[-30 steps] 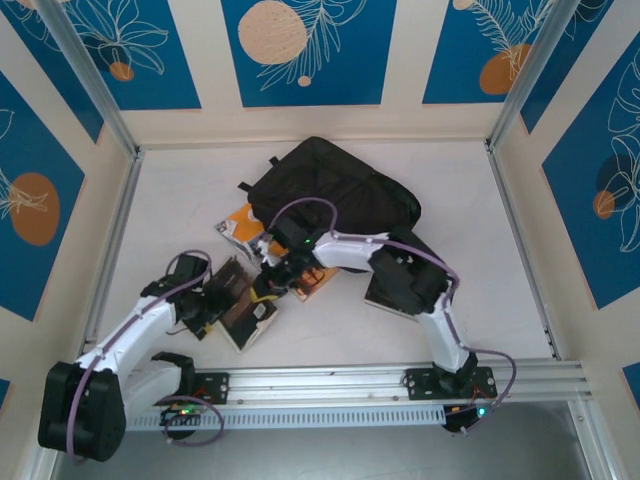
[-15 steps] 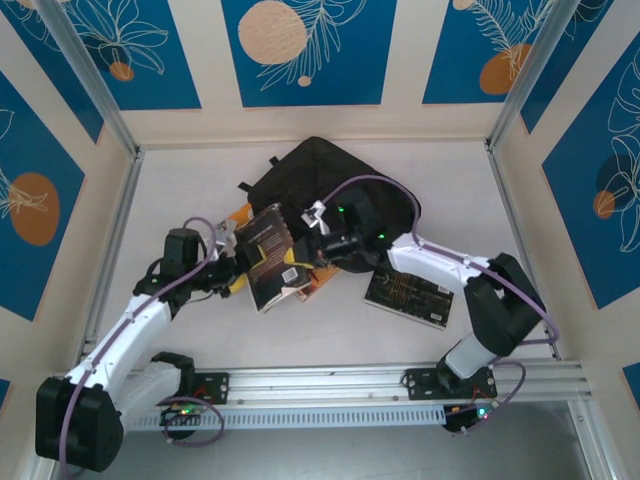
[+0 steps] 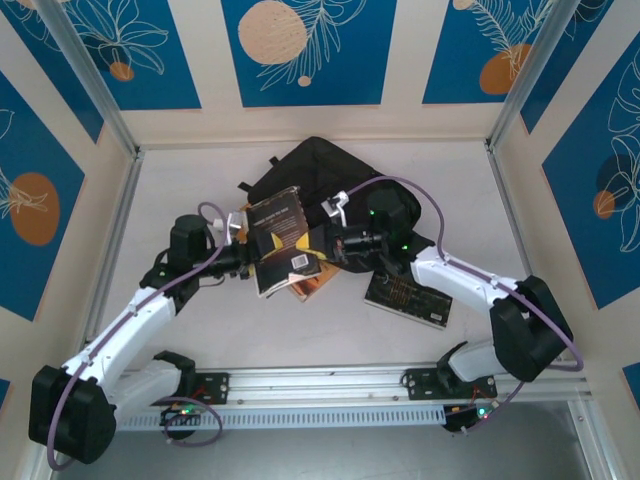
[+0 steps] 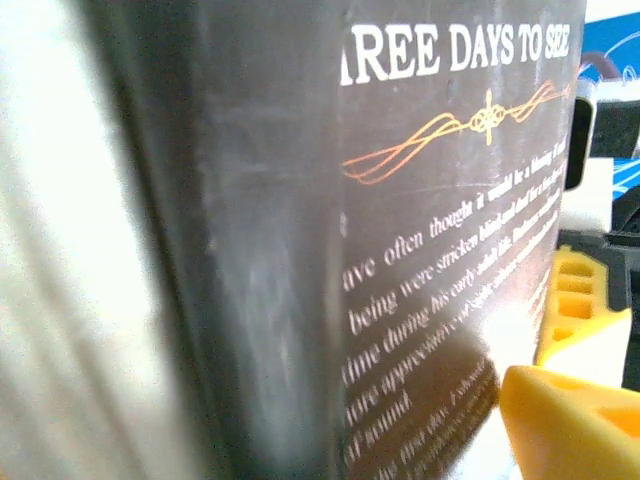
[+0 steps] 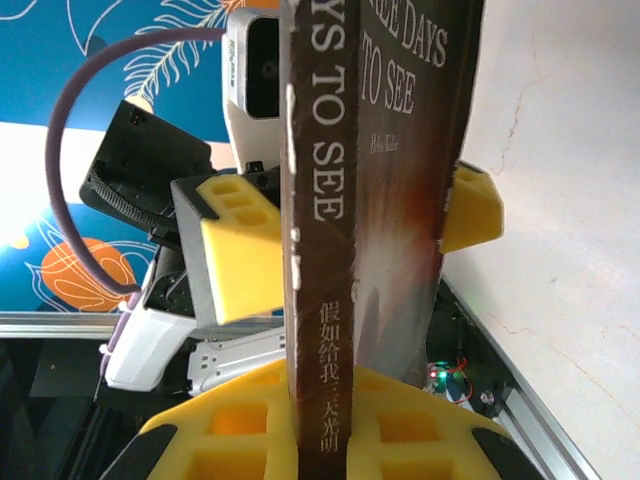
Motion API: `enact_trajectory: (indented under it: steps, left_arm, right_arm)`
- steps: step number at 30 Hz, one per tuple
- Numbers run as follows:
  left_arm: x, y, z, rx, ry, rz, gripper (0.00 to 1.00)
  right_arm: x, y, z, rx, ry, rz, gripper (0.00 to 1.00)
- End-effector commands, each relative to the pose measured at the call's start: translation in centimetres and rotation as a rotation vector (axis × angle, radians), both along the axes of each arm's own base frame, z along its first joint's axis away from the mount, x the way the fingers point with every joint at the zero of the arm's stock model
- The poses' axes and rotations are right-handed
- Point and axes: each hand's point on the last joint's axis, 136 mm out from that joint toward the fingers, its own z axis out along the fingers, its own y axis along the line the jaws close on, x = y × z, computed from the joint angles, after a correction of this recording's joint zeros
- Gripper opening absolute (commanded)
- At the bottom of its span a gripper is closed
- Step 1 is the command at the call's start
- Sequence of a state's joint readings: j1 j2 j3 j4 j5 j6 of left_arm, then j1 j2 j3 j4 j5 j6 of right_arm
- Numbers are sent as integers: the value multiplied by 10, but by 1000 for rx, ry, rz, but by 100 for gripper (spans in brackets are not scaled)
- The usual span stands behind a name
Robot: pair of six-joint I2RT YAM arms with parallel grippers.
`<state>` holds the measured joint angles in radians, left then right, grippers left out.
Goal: Pack books, pencil case, and school supplies into a backpack
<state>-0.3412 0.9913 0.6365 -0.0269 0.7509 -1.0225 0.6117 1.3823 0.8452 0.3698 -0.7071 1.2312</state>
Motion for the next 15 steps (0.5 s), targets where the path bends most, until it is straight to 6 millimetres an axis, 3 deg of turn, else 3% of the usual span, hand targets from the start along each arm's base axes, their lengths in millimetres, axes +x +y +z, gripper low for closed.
enact_trajectory:
  steps: [1, 6, 15]
  left_arm:
    - [2, -5, 17, -44, -60, -13, 67]
    - [0, -7, 25, -61, -92, -21, 42]
    - [-5, -14, 25, -67, -112, -38, 20]
  right_arm:
    - [-9, -9, 11, 8, -64, 20, 0]
    - [-10, -14, 5, -11, -66, 10, 0]
    - [-3, -20, -3, -43, -69, 6, 0]
